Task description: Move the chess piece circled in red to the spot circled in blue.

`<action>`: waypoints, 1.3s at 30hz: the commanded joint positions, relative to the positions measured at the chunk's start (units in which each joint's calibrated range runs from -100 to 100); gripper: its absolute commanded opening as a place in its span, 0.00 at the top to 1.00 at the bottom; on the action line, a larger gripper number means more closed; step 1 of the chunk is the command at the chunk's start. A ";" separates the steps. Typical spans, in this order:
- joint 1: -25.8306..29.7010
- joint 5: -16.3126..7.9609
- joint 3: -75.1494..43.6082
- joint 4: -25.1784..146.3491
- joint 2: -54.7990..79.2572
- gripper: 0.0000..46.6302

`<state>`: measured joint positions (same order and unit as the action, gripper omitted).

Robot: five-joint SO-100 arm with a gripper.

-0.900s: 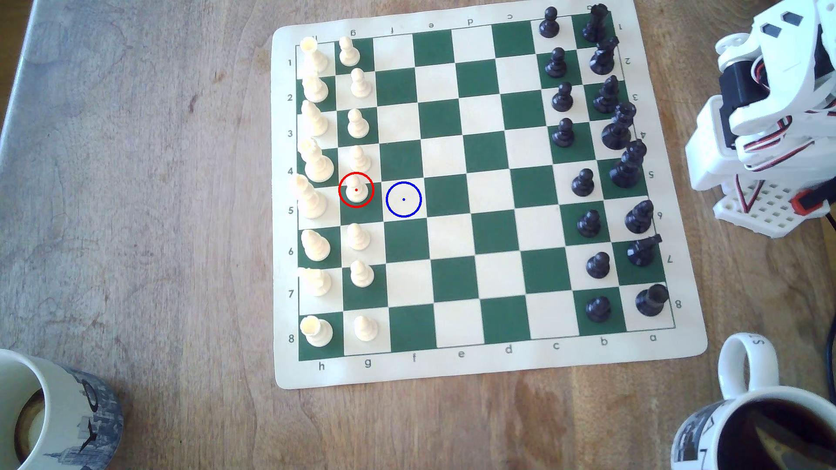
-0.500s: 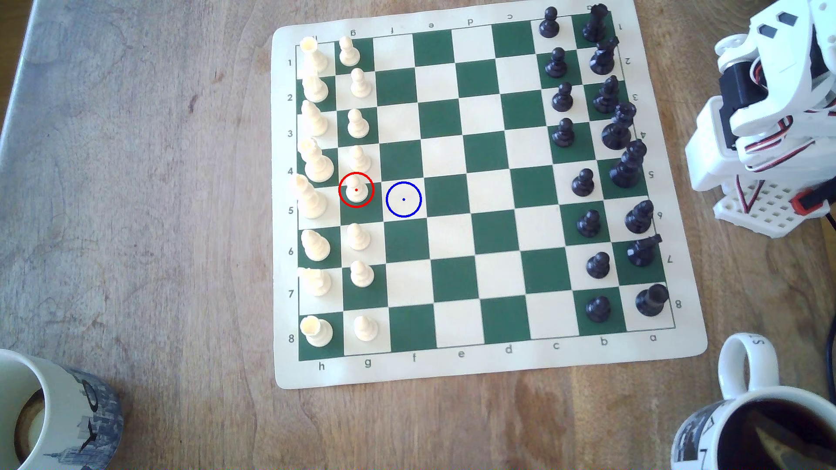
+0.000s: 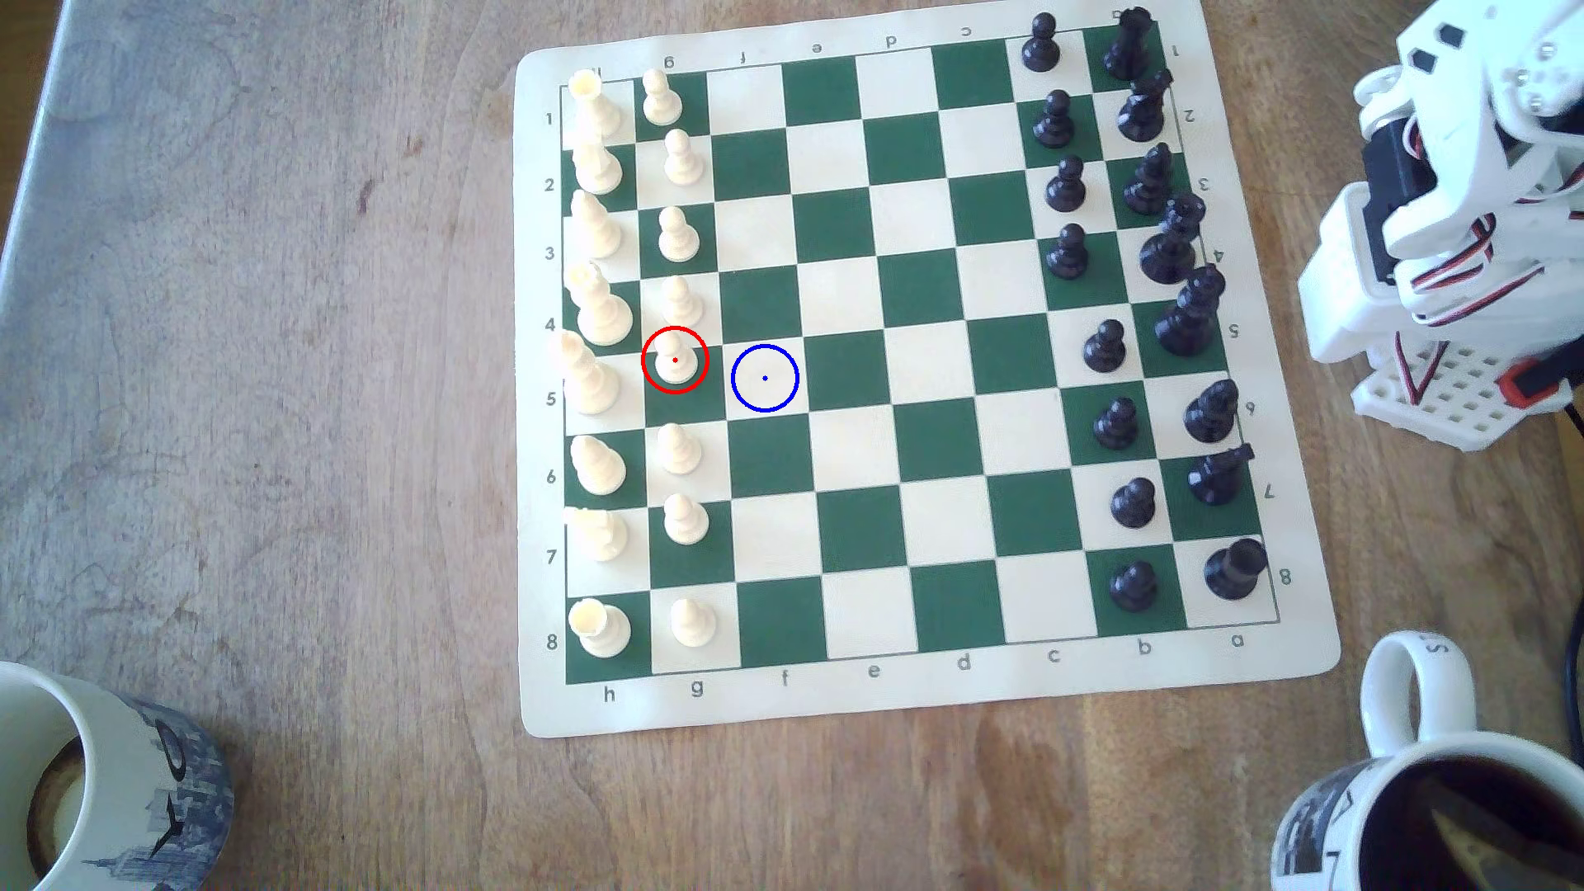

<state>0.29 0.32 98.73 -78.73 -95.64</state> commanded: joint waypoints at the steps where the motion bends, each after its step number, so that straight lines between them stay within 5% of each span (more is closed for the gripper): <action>1: -0.65 -0.39 -0.64 9.68 -0.20 1.00; 24: -5.18 -0.49 -10.07 59.64 0.74 1.00; 39: -7.22 -0.49 -34.73 93.88 27.22 1.00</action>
<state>-6.42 -0.17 74.51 6.14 -71.60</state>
